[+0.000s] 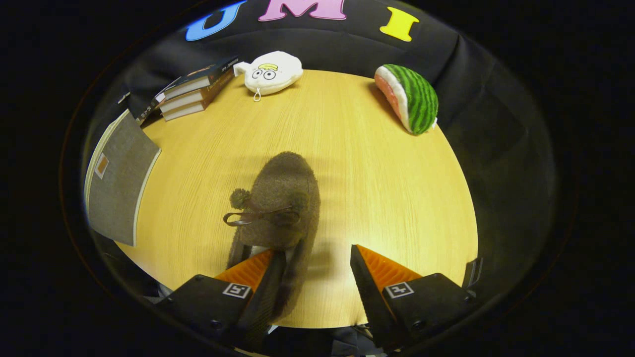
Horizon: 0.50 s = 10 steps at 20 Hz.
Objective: Open the storage box then place both shoes into the box .Put the left shoe in first, then the right shoe, with the right side of both shoes facing outward in a uniform manner.
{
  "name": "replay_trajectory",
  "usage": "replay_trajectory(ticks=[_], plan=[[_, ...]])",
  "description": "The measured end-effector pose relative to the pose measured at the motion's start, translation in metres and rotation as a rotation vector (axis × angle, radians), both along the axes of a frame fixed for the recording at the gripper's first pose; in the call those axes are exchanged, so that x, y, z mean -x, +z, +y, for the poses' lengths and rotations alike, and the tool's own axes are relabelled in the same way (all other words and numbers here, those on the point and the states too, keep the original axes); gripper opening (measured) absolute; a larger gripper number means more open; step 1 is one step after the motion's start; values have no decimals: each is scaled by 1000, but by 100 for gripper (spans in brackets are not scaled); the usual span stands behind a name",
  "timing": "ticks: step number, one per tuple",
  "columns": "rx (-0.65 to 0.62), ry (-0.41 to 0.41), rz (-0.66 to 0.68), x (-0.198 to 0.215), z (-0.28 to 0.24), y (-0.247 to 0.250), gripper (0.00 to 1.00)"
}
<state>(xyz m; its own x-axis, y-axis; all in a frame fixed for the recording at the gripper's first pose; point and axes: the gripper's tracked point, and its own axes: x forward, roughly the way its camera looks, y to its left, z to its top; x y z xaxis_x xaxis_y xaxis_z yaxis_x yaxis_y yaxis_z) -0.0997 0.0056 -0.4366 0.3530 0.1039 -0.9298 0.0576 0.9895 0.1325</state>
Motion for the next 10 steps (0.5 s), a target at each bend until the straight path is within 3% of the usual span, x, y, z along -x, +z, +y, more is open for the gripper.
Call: replay_trajectory(ticks=[1,4,6,7,10], plan=[[-8,7,-6,-5,3,-2,78],[-25,-6,-15,-17,8,-9,35],[2,-40,-19,-21,3,-11,16],[-2,-48,-19,-21,5,-9,10],[-29,-73,-16,-16,10,4,7]])
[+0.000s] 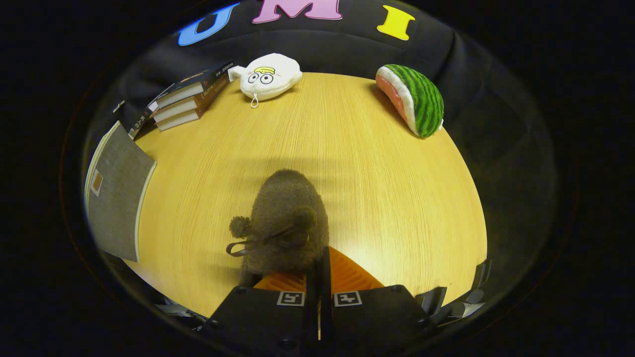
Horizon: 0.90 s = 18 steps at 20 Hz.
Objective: Open the storage box then place both shoes into the box .Put the left shoe in first, then the right shoe, with the right side of both shoes facing outward in a uniform manner.
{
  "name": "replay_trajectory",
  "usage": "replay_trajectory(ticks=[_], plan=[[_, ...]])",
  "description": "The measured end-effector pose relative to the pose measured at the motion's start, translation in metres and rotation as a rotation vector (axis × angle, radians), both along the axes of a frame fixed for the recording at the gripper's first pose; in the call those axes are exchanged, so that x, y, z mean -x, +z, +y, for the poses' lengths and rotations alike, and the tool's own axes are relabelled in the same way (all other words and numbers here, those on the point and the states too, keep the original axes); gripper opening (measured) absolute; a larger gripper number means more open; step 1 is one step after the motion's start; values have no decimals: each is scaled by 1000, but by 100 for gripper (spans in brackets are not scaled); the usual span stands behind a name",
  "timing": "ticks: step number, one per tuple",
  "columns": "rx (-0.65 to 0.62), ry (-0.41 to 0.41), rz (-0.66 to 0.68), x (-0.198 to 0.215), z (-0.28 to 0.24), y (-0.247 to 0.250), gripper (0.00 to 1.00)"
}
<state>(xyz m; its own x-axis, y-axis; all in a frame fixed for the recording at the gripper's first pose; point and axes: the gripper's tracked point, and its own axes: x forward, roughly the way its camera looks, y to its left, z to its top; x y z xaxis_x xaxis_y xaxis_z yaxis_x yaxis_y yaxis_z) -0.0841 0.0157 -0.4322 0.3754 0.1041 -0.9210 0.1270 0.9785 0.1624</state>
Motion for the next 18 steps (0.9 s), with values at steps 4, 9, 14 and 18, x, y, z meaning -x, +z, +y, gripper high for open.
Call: replay_trajectory(ticks=[4,9,14,18], plan=[[-44,-36,-13,4,8,38,7],[-165,-65,-76,-13,45,114,7],[-302,-23,-133,-40,113,188,7],[-403,-4,-146,-61,178,234,7]])
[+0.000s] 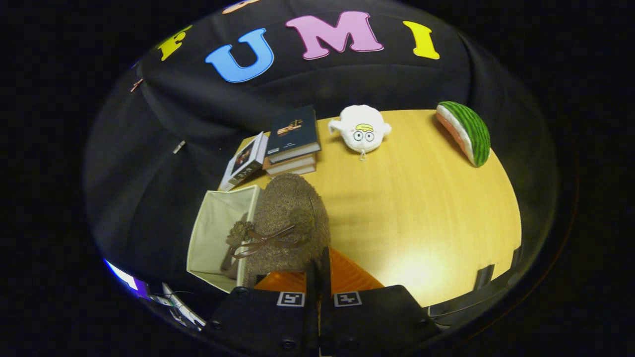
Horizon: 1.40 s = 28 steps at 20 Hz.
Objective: Open the storage box then place both shoes into the box .Put the left shoe in first, then the right shoe, with the right side of both shoes facing outward in a uniform manner.
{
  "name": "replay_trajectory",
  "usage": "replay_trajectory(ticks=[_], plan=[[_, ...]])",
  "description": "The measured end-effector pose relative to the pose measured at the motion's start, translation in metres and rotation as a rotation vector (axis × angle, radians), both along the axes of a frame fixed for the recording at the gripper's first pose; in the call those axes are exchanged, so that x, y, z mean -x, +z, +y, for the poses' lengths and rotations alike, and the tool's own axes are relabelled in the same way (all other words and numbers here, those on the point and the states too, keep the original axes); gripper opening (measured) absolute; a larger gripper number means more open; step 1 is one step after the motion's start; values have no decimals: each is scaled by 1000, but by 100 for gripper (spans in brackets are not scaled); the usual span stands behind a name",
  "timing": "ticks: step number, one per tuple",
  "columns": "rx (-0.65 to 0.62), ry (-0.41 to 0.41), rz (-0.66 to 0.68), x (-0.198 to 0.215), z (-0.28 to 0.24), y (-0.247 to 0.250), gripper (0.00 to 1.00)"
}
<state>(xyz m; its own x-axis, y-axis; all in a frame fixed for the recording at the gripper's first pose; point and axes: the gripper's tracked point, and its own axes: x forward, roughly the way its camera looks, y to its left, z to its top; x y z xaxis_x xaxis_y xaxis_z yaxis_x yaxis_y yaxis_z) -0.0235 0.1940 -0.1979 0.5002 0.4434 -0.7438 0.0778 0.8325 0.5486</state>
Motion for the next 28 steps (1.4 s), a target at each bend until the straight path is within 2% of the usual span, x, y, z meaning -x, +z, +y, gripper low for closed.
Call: replay_trajectory(ticks=[6,11,15,19,20,27,28], plan=[[-84,28,31,-22,99,26,7],[-63,32,73,-31,152,4,7],[14,-5,118,-36,152,-34,7],[-7,-4,126,-39,161,-38,7],[10,7,122,-38,161,-39,10],[8,43,97,-36,165,-35,17],[5,49,93,-36,167,-35,22]])
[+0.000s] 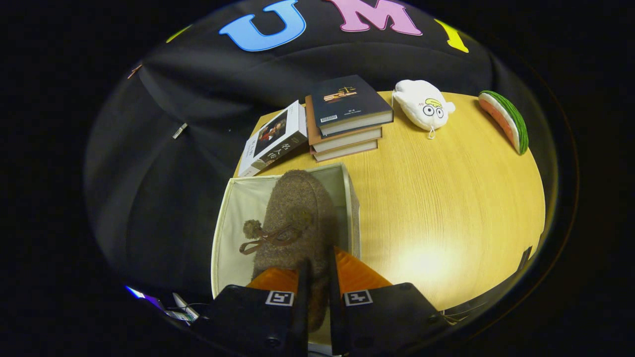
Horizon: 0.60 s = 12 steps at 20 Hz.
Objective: Open the storage box then place both shoes into the box .Put the left shoe in first, then the right shoe, with the right side of both shoes facing outward in a uniform manner.
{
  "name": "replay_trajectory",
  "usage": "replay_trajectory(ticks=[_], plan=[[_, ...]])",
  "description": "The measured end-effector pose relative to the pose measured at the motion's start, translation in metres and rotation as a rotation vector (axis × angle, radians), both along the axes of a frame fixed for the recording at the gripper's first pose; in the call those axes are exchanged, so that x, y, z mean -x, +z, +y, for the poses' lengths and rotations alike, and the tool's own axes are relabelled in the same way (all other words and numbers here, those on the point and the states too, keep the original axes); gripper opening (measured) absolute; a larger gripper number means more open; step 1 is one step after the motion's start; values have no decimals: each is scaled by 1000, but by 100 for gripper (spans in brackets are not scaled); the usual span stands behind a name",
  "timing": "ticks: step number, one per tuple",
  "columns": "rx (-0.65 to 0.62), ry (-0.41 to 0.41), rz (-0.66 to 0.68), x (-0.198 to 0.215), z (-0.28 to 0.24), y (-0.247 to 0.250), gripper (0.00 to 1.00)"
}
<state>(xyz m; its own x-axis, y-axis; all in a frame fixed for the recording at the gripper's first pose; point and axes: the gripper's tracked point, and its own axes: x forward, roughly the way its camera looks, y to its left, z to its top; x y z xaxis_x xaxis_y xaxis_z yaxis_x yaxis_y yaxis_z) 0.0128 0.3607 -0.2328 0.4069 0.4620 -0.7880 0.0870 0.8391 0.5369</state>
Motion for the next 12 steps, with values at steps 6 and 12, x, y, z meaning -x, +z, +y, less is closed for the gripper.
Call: replay_trajectory(ticks=[6,12], plan=[[10,34,-10,2,6,-4,26],[2,36,22,5,11,-6,29]])
